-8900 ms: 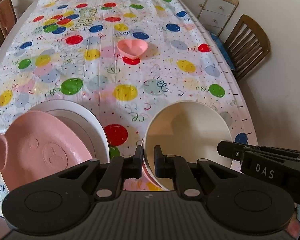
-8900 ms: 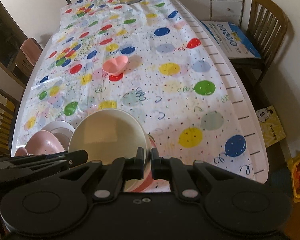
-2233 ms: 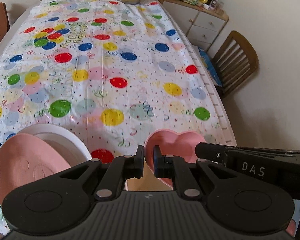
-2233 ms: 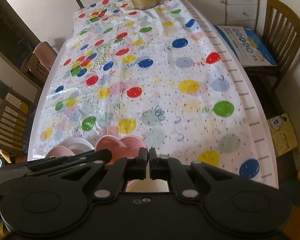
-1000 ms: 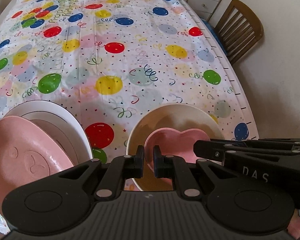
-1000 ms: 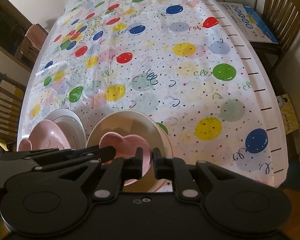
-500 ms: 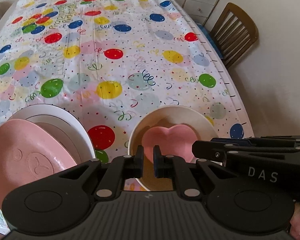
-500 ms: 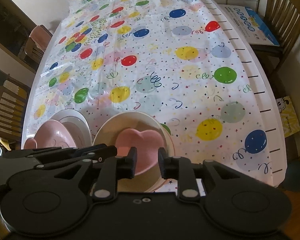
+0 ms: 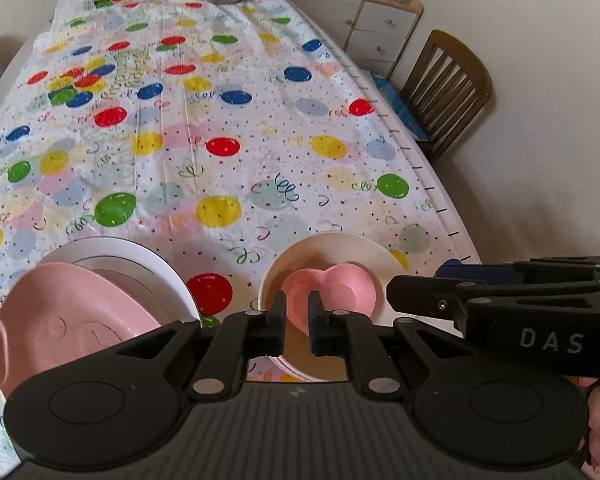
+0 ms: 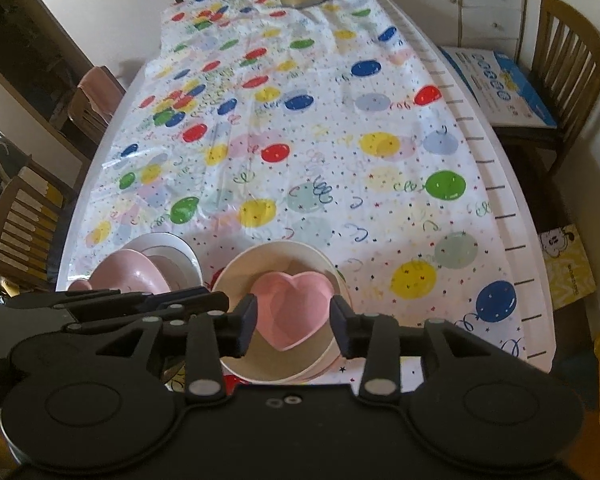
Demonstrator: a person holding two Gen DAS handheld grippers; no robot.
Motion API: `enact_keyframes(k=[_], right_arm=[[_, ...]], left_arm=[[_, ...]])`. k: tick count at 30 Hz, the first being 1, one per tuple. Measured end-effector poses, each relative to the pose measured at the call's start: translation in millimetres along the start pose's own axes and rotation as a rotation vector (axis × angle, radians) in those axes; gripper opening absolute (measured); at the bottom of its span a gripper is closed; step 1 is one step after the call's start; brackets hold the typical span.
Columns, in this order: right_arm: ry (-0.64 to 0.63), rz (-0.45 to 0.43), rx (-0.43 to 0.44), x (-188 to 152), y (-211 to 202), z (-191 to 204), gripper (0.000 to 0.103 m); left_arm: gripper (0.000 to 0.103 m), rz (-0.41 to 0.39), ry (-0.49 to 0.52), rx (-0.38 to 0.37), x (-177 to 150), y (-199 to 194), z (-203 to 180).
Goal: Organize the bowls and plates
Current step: 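Lower the pink heart bowl into the cream bowl and open both grippers, then close both grippers on the rim of the cream bowl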
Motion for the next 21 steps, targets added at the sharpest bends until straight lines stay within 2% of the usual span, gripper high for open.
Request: enact_keyframes(k=[2, 4, 6, 7, 9, 11, 17, 21], right_arm=[[-0.005, -0.022, 0.005, 0.3, -6.3, 1.6, 0.052], [-0.009, -0.043, 0.011, 0.9, -12.2, 2.8, 0.058], [-0.014, -0.061, 0.013, 1.1, -17.3, 4.4, 0.061], [-0.014, -0.066, 0.014, 1.4, -19.0, 4.6, 0.062], [-0.01, -0.074, 0.016, 1.3, -21.8, 4.3, 0.062], [-0.006, -0.081, 0.02, 1.7, -24.3, 3.7, 0.064], [0.002, -0.105, 0.014, -0.5, -29.0, 1.8, 0.081], [0.039, -0.098, -0.009, -3.7, -25.3, -4.9, 0.094]], left_arm=[[0.011, -0.014, -0.002, -0.002, 0.6, -6.1, 2.5], [0.017, -0.026, -0.001, -0.004, 1.3, -10.9, 4.1], [0.033, -0.042, -0.001, -0.001, 1.6, -15.9, 5.7], [0.038, -0.05, -0.002, 0.001, 1.7, -18.3, 6.5], [0.059, -0.064, -0.006, 0.012, 1.5, -22.8, 9.0], [0.065, -0.078, -0.009, 0.014, 1.5, -27.1, 11.3], [0.069, -0.085, -0.013, -0.001, 0.4, -30.8, 12.3], [0.077, -0.084, -0.021, -0.016, -2.6, -29.4, 13.6]])
Point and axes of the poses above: each gripper's, at about its wrist camera, not at the fingertips, and y roughly the way its jaws point, z to its left, x to its top, the point moved 5 cm from there along y, roughly the way its jaws point, and after that the axes turned 8 degrees about -x, right-handed, at the moved point
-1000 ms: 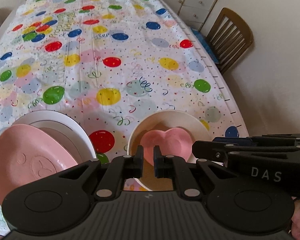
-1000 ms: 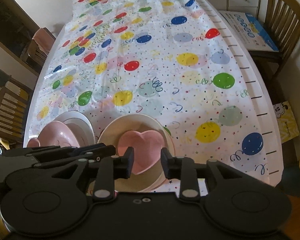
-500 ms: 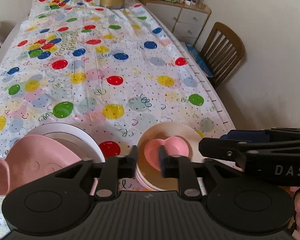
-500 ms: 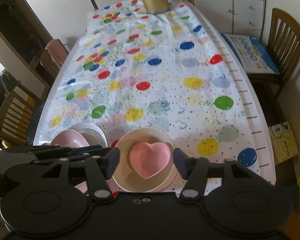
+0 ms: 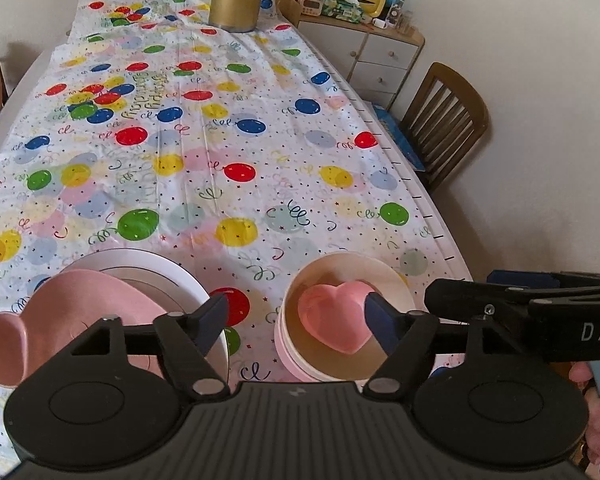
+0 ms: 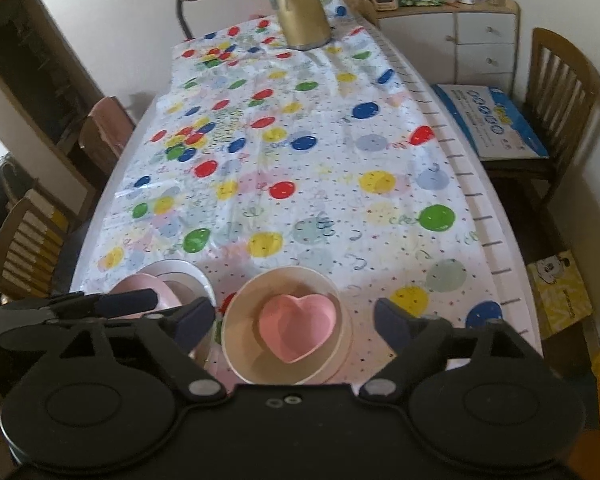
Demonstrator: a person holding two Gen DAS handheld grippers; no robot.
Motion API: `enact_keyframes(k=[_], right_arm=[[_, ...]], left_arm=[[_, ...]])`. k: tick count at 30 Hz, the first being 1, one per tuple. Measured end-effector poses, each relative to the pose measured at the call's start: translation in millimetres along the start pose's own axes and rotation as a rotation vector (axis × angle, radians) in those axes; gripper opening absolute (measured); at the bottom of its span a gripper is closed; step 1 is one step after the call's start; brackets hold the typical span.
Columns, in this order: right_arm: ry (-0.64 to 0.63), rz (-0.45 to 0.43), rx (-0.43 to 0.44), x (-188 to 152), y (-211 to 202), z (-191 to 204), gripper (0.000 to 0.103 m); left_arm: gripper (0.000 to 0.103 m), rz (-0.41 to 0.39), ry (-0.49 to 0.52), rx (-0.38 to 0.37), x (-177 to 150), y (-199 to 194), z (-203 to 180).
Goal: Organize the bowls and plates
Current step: 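Close both grippers on the rim of the cream bowl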
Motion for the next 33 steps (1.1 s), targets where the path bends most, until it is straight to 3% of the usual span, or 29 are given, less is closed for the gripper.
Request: enact_keyframes(k=[10, 16, 33], right_arm=[[0.08, 0.085, -0.042, -13.4, 29.0, -15.0, 0.094], [0.168, 0.158, -0.064, -21.6, 56.8, -28.0, 0.089], [0.255, 0.202, -0.115, -21.9, 97.5, -36.6, 0.071]], left_arm=[[0.077, 0.057, -0.057, 0.01, -11.5, 29.1, 13.0], [0.077, 0.101, -0.09, 0.031, -18.2, 52.0, 21.1], [0.077, 0.174, -0.144, 0.065, -22.2, 93.5, 21.8]])
Point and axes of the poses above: each gripper's, at about its wrist camera, not at the fingertips, and y roughly the way its jaws point, z to its left, x to its top, the point moved 5 cm from there along y, roughly the way its jaws point, and after that the axes turned 8 degrees about -x, right-handed, at the moved point
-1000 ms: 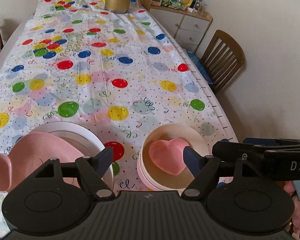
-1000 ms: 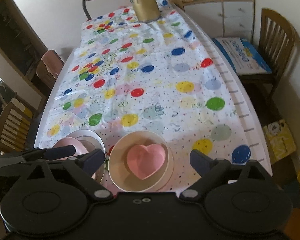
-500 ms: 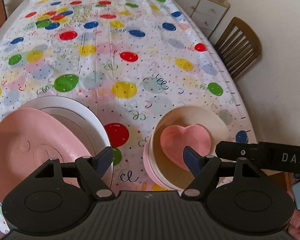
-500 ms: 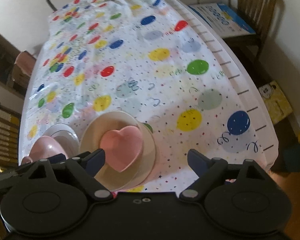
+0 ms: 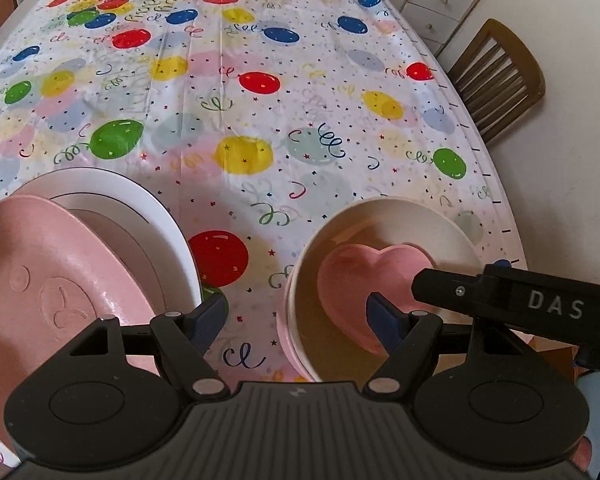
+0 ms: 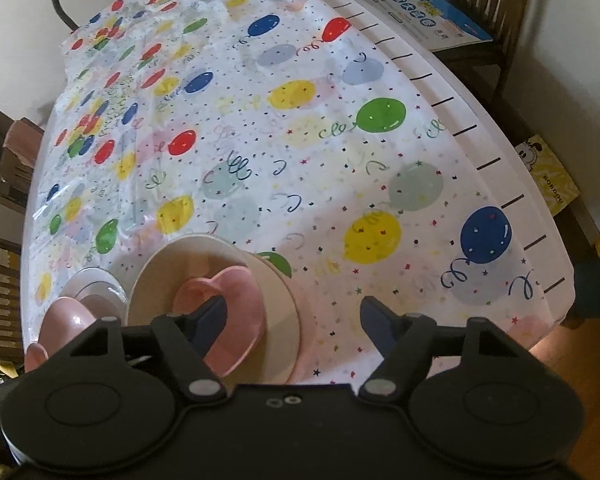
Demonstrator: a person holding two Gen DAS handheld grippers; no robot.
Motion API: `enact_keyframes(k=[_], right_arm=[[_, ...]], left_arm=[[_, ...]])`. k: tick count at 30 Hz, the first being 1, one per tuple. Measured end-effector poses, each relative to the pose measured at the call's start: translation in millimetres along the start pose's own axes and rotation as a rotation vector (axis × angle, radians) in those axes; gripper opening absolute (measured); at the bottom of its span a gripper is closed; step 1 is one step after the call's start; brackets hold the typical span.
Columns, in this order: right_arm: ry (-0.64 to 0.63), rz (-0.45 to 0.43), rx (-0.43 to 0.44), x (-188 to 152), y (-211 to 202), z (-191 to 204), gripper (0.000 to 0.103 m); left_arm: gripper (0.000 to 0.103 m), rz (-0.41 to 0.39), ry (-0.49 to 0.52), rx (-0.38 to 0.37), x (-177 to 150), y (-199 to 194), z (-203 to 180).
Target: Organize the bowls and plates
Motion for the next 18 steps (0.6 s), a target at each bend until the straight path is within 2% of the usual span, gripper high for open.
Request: enact_keyframes(k=[7, 9, 15, 18], right_arm=[[-0.011, 0.023, 0.003, 1.3, 6.9, 2.8, 0.058], [-0.019, 0.027, 0.009, 1.1, 7.5, 4.5, 0.053], [-0.037, 0.037, 0.032, -1.5, 8.8, 8.8, 0.039], [-0.047, 0.034, 0.037, -1.5, 7.9, 10.8, 0.034]], left_arm=[[0.074, 0.011, 0.002, 0.0, -0.7, 6.5, 0.5], [0.065, 0.019, 0.002, -0.013, -1.5, 8.3, -0.6], [0.046, 0.029, 0.008, -0.038, -4.0, 10.3, -4.1], [0.043, 0.028, 0.015, -0.037, -4.5, 10.0, -6.3]])
Point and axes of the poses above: each gripper's, at about its wrist camera, not at the fingertips, and y roughly the way its jaws point, z to its left, x to its top, the point moved 5 cm from there along y, roughly the way its jaws point, and after that the axes turned 8 degrees about -x, right-handed, at the moved point
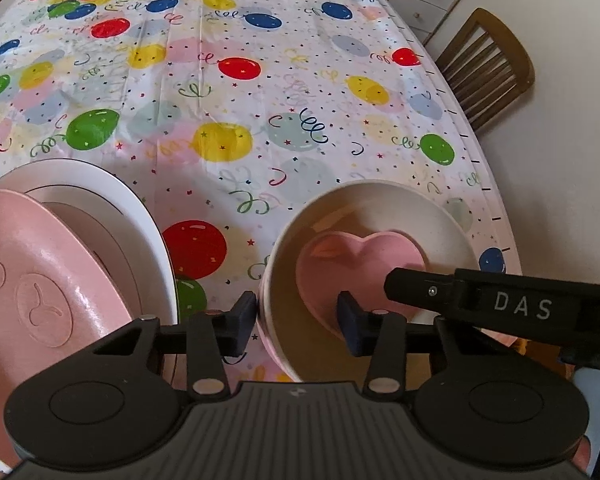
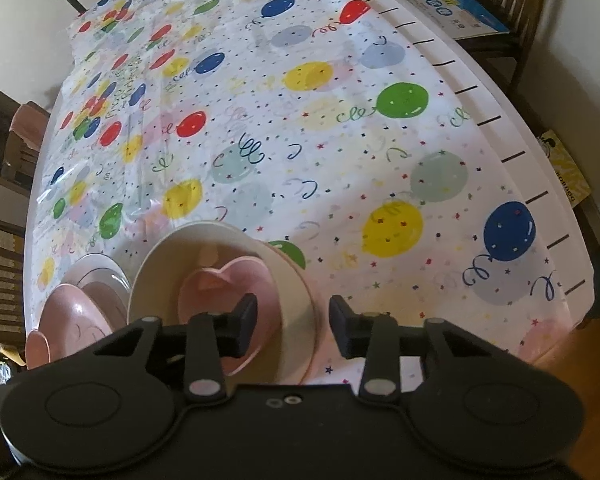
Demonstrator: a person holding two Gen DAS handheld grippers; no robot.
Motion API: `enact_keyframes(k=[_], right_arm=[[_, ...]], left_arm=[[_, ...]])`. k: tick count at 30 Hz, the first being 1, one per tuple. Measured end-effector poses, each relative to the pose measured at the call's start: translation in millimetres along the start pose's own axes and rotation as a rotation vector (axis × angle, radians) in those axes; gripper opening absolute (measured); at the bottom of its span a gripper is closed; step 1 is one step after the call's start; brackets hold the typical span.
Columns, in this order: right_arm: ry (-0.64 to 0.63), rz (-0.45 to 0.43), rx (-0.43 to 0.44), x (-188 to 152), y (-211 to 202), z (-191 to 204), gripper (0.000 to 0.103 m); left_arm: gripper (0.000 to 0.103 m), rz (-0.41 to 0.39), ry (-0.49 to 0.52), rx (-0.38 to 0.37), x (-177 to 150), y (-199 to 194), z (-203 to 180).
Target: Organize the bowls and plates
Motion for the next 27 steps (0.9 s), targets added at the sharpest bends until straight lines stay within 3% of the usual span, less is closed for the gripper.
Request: enact_keyframes(k=[5, 15, 27], right_arm=[[-0.006, -0.012, -0.012, -0.7, -0.8, -1.5, 0.027], [-0.023, -0.033, -0.021, -4.4, -10.7, 0.2, 0.023], [-0.073, -0.088, 0.0, -0.6, -48.3, 29.2, 0.023]], left_arm=[[0.04, -0.004, 0.005, 0.01, -0.8, -1.3, -0.1], [0.039, 0.001, -0.005, 0.021, -4.5, -10.8, -3.9], [0.039, -0.064, -0.02, 0.032, 4.9, -60.3, 1.0]])
Point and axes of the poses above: each gripper's, at about its wrist camera, not at the fingertips, and y roughly the way its jaws point, z to its left, x to its top, the point moved 5 cm from there along y, roughly the way its jaws point, and after that the axes turned 8 degrees about -x, right-handed, at the moved point
